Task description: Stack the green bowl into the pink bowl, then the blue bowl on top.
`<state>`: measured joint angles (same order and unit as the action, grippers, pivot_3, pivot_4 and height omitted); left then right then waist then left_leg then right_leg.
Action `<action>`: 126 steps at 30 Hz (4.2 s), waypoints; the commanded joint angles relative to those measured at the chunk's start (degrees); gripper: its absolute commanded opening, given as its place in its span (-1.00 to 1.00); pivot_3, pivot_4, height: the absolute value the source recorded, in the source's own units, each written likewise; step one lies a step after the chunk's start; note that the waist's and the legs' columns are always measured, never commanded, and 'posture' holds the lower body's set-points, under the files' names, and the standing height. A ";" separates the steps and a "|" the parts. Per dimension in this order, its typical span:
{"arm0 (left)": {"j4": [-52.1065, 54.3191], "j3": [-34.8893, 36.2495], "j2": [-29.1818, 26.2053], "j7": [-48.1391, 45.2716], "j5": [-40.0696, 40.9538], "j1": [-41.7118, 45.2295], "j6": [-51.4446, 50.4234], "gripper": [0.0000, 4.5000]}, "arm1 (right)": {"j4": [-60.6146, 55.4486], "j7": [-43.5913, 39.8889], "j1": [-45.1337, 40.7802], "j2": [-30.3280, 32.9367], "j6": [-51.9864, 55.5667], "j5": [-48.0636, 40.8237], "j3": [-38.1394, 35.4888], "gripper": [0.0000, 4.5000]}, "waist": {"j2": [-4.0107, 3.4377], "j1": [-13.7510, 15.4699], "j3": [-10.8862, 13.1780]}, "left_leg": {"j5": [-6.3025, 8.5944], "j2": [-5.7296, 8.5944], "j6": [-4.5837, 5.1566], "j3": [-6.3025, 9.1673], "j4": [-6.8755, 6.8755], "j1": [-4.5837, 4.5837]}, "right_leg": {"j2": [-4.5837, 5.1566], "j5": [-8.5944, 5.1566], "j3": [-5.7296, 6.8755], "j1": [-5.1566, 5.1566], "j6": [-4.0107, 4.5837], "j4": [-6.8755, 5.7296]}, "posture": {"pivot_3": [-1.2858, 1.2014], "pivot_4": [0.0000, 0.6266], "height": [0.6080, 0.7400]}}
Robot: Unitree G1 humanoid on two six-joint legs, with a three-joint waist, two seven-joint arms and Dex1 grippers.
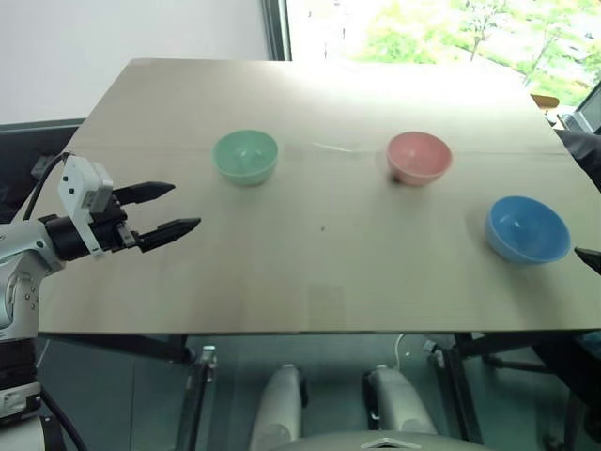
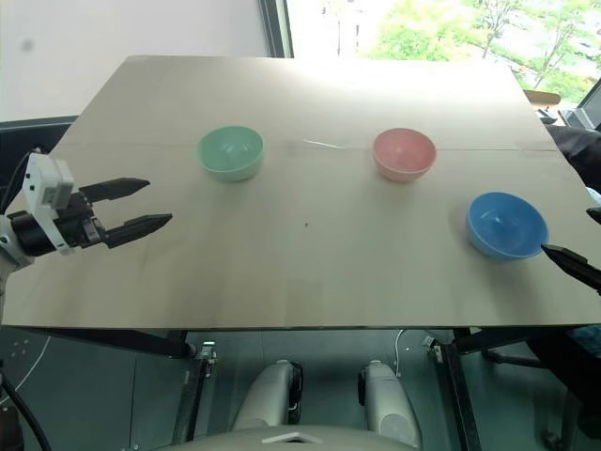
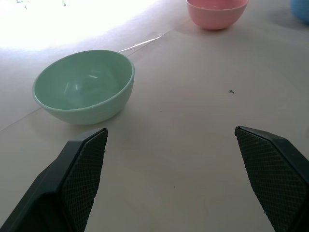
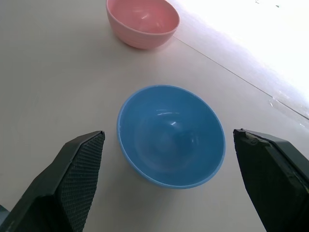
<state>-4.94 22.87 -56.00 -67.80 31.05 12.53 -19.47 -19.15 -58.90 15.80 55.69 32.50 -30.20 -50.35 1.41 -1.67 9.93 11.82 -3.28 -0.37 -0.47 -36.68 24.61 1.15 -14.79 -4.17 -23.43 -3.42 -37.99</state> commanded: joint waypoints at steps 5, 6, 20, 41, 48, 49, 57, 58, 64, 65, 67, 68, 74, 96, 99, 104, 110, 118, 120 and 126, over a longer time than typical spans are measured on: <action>3.24 0.19 -0.24 -0.27 1.19 0.39 -0.84 0.98 | 0.33 1.13 -3.52 0.32 -3.67 1.22 2.78 1.00 | 0.00 -0.11 0.00 | 0.00 0.00 0.00 -0.01 -0.01 -0.01 | 0.00 0.01 -0.01 0.00 0.00 -0.01 | 0.03 -0.52 1.00; 4.04 0.09 -0.03 -0.16 1.48 0.27 -1.12 0.98 | 0.13 1.32 -3.69 0.39 -3.47 1.44 3.70 1.00 | 0.00 -0.15 0.00 | 0.00 0.00 0.00 -0.01 -0.01 0.00 | 0.00 0.01 -0.01 0.00 0.00 -0.01 | 0.03 -0.52 1.00; 15.18 -9.52 10.10 6.93 1.60 5.16 -3.52 0.98 | 14.39 11.60 -43.74 -8.76 -7.86 16.90 46.63 1.00 | -0.01 -0.92 0.00 | 0.00 -0.01 0.00 -0.06 -0.35 0.02 | -0.06 0.05 -0.12 -0.06 -0.01 -0.35 | 0.03 -0.52 1.00; 31.21 -10.47 18.94 20.37 2.11 -4.21 -3.50 1.00 | 72.32 16.03 -77.14 -28.35 -34.31 37.30 64.30 0.15 | -0.03 -0.78 0.07 | -0.01 0.03 0.00 -0.05 -0.40 0.08 | -0.03 0.05 -0.14 -0.23 0.02 -0.66 | 0.03 -0.52 1.00; 30.56 -8.76 20.30 21.33 4.90 -5.11 -3.31 1.00 | 73.27 14.14 -78.12 -29.66 -36.31 37.56 64.30 -0.82 | -0.04 -0.78 0.07 | 0.00 0.03 0.00 -0.05 -0.41 0.07 | -0.03 0.05 -0.14 -0.22 0.02 -0.69 | 0.03 -0.52 1.00; 30.33 -8.70 20.26 21.23 4.85 -5.30 -3.14 1.00 | 72.99 13.95 -78.00 -29.67 -36.42 37.62 64.25 -0.92 | -0.05 -0.80 0.08 | 0.00 0.03 0.00 -0.05 -0.41 0.08 | -0.03 0.05 -0.14 -0.23 0.02 -0.70 | 0.03 -0.52 1.00; 26.18 -8.23 19.88 20.42 3.10 -6.35 -0.83 1.00 | 62.30 7.98 -73.99 -31.12 -36.47 35.94 64.93 -0.92 | -0.06 -0.85 0.09 | 0.00 0.03 0.00 -0.05 -0.41 0.07 | -0.03 0.05 -0.14 -0.25 0.02 -0.73 | 0.03 -0.52 1.00; 25.71 -8.06 19.88 20.42 3.07 -6.57 -0.62 1.00 | 58.42 6.44 -72.47 -31.67 -35.59 35.31 65.55 -0.92 | -0.07 -0.87 0.08 | 0.00 0.03 0.00 -0.06 -0.41 0.06 | -0.03 0.05 -0.15 -0.25 0.02 -0.74 | 0.03 -0.52 1.00; 24.23 -8.74 19.69 20.18 1.80 -6.69 0.41 1.00 | 42.78 1.95 -66.19 -34.09 -29.09 35.15 69.03 -0.92 | -0.08 -0.61 0.09 | 0.00 0.01 0.00 -0.01 -0.40 0.06 | -0.05 0.04 -0.12 -0.27 0.03 -0.81 | 0.03 -0.52 1.00; 24.28 -8.76 19.74 20.20 1.89 -6.76 0.32 1.00 | 40.92 1.16 -65.60 -34.59 -27.61 34.61 69.41 -0.92 | -0.07 -0.57 0.09 | 0.00 0.02 0.00 -0.02 -0.41 0.08 | -0.03 0.04 -0.11 -0.26 0.03 -0.80 | 0.03 -0.52 1.00; 24.17 -8.83 19.61 20.03 1.62 -6.83 0.47 1.00 | 38.52 0.26 -64.95 -35.15 -25.70 34.14 69.84 -0.92 | -0.07 -0.56 0.09 | 0.00 0.02 0.00 -0.02 -0.44 0.09 | -0.03 0.04 -0.11 -0.26 0.02 -0.80 | 0.03 -0.52 1.00; 24.11 -8.87 19.52 19.92 1.35 -6.91 0.65 1.00 | 37.75 -0.13 -64.75 -35.35 -25.15 34.16 70.09 -0.92 | -0.07 -0.56 0.09 | 0.00 0.02 0.00 -0.01 -0.46 0.09 | -0.03 0.04 -0.10 -0.25 0.02 -0.81 | 0.03 -0.52 1.00; 24.42 -8.70 19.84 21.71 -0.13 -6.44 0.76 1.00 | 36.15 -2.11 -64.29 -36.67 -22.42 33.95 71.65 -0.64 | -0.07 -0.63 0.09 | 0.00 0.02 0.00 0.00 -0.46 0.07 | -0.04 0.04 -0.08 -0.25 0.03 -0.82 | 0.03 -0.52 1.00; 2.67 -34.82 4.56 23.20 -39.55 24.86 3.91 1.00 | 6.91 9.82 -53.62 -35.10 -12.25 15.96 50.47 0.98 | -0.08 0.15 0.09 | 0.00 0.06 0.00 0.03 -0.43 0.09 | -0.07 0.03 -0.01 -0.24 0.02 -0.78 | 0.03 -0.52 1.00; -4.33 -39.47 6.20 23.35 -45.25 29.99 7.53 1.00 | 5.85 11.61 -53.61 -35.41 -12.65 15.82 50.78 0.98 | -0.09 -0.18 0.10 | 0.00 0.05 0.00 -0.02 -0.43 0.11 | -0.08 0.03 -0.07 -0.27 0.01 -0.79 | 0.03 -0.52 1.00; -14.29 -44.74 9.55 22.61 -51.27 35.24 11.72 1.00 | 4.84 13.97 -53.86 -35.43 -12.46 15.98 51.84 0.98 | -0.08 -0.43 0.11 | -0.01 0.04 0.00 0.01 -0.39 0.18 | -0.11 0.02 -0.06 -0.37 0.02 -0.80 | 0.03 -0.52 1.00; -21.94 -45.94 12.23 23.46 -54.48 39.23 14.54 0.25 | 4.05 15.37 -53.76 -34.82 -12.26 15.93 52.01 1.00 | -0.07 -0.33 0.11 | 0.00 0.04 0.00 0.00 -0.41 0.21 | -0.09 0.02 -0.07 -0.37 0.02 -0.80 | 0.03 -0.52 1.00; -24.09 -44.17 12.87 21.52 -54.57 40.64 16.75 -0.87 | 4.07 16.07 -53.07 -33.91 -12.66 15.76 52.03 1.00 | -0.06 -0.37 0.11 | 0.00 0.04 0.00 0.01 -0.41 0.21 | -0.09 0.02 -0.07 -0.37 0.02 -0.80 | 0.03 -0.52 1.00; -22.30 -42.82 13.20 18.69 -52.15 40.58 16.09 -0.95 | 3.81 16.03 -52.56 -33.40 -12.64 15.57 51.69 1.00 | -0.06 -0.35 0.11 | 0.00 0.04 0.00 0.01 -0.41 0.21 | -0.09 0.02 -0.07 -0.37 0.02 -0.80 | 0.03 -0.52 1.00; -6.39 -37.43 13.52 5.24 -37.65 38.69 15.51 -0.95 | -2.52 15.41 -42.94 -27.32 -11.29 13.68 46.62 1.00 | -0.04 0.86 0.12 | 0.00 0.04 0.00 0.10 -0.43 0.36 | -0.05 0.02 0.04 -0.36 0.02 -0.70 | 0.03 -0.52 1.00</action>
<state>-16.30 -17.17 -41.87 -59.95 -10.04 50.73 -4.78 -17.83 -43.56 -27.96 27.06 21.13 -15.21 -0.96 1.38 -0.81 10.05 11.81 -3.24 -0.37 -0.38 -37.11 24.97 1.12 -14.77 -4.13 -23.77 -3.41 -38.60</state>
